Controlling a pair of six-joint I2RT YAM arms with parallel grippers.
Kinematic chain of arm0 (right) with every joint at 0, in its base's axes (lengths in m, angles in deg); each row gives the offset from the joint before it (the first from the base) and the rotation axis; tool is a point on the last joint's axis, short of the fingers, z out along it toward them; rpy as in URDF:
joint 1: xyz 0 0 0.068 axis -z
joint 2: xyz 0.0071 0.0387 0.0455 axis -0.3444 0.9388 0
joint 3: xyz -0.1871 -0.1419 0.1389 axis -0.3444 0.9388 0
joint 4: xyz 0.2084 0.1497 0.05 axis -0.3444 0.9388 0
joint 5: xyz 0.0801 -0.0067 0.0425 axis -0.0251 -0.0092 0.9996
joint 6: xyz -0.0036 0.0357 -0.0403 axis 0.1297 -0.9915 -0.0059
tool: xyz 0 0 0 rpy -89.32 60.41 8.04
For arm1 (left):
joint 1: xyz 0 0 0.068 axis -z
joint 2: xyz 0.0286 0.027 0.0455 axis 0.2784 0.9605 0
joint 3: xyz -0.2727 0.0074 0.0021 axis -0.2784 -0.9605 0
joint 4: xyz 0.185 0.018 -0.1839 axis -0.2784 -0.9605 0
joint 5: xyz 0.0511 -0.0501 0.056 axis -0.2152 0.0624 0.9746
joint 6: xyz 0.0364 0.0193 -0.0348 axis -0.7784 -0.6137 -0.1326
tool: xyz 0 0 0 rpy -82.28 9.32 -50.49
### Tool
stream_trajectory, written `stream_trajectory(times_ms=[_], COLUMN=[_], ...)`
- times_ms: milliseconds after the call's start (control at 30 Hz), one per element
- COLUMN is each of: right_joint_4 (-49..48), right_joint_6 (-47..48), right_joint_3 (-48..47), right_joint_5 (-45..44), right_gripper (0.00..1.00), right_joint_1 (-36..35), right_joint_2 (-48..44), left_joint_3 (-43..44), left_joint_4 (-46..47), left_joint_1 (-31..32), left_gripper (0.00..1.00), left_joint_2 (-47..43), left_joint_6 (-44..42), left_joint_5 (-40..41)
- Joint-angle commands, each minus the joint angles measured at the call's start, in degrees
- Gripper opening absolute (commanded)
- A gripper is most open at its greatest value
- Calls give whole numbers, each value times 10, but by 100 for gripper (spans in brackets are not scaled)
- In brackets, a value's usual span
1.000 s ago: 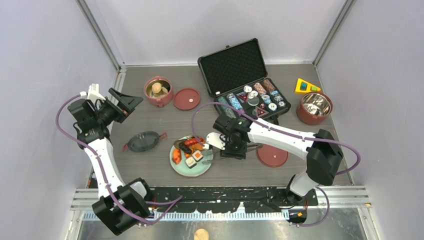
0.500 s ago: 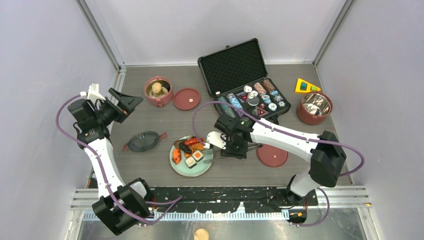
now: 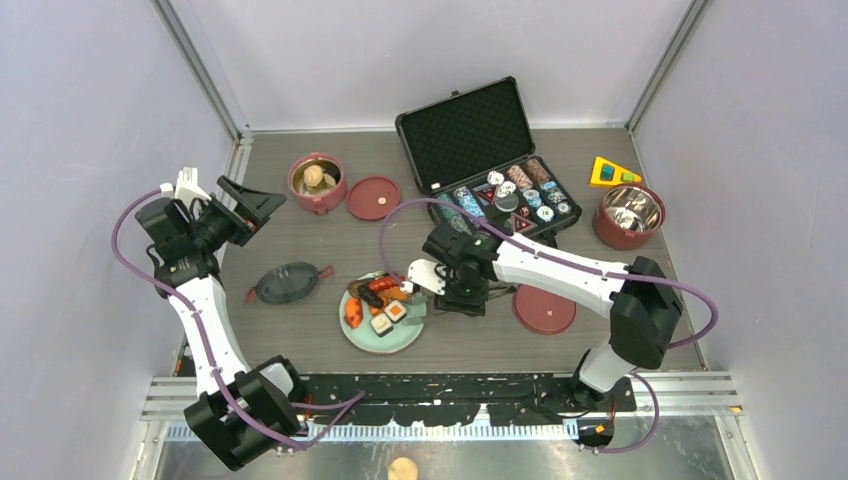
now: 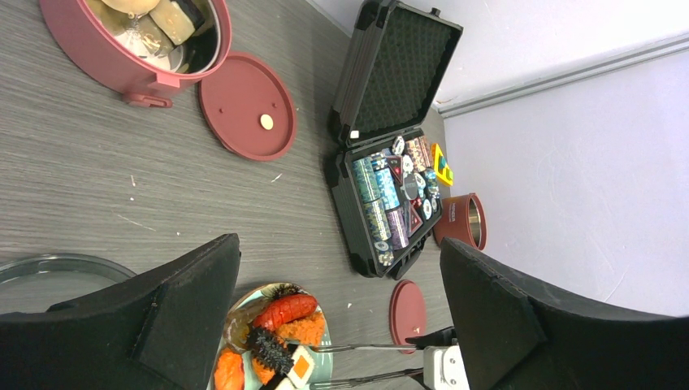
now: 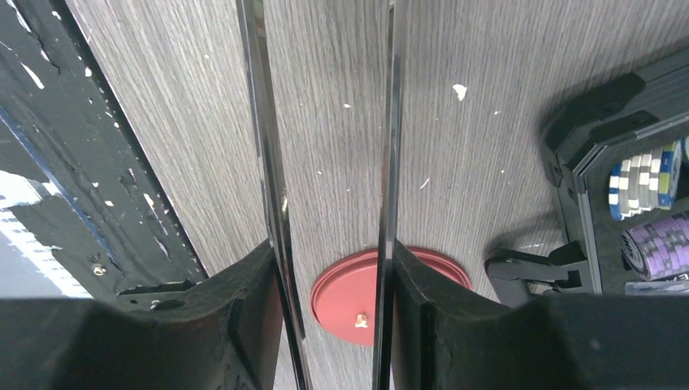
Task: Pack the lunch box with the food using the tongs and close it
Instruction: Pick up the fake food from the plate.
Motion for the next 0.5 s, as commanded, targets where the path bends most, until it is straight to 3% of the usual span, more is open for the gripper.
stream_trajectory(times_ms=[0, 467], right_joint_4=[-4, 35], right_joint_6=[-3, -7], right_joint_3=[-34, -39], right_joint_5=[27, 57], right_gripper=[49, 43], right_joint_1=[-3, -93], right_joint_2=[4, -21], left_joint_3=[4, 4], left_joint_4=[8, 12], left_joint_1=[-4, -4], left_gripper=[95, 95], left_joint_2=[-7, -6], left_joint_6=[-3, 0], left_joint_5=[-7, -8])
